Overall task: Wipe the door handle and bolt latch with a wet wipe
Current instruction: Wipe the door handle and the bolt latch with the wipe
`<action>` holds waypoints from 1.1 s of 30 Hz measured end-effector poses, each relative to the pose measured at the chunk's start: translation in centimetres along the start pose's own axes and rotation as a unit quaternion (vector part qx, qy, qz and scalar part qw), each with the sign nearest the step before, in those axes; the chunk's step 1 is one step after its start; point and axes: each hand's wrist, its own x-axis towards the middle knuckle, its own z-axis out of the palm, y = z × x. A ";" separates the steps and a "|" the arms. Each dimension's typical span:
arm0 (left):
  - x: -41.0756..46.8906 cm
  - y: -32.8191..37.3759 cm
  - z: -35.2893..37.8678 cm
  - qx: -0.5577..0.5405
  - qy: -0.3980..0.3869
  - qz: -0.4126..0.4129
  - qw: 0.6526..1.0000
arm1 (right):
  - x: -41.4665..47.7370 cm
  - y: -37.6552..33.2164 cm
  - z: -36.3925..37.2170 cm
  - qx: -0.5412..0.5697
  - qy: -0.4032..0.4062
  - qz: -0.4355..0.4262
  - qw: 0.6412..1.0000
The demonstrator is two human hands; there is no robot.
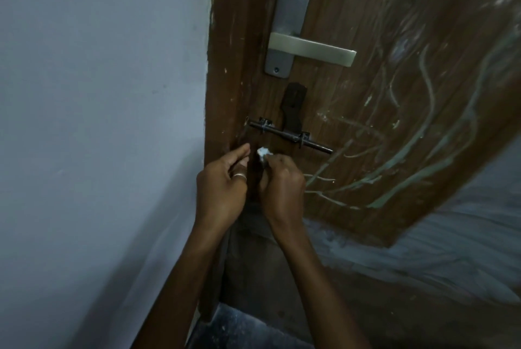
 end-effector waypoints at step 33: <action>0.1 -1.4 1.7 0.035 -0.055 -0.050 0.997 | -0.4 0.2 2.8 0.012 0.077 -0.005 0.997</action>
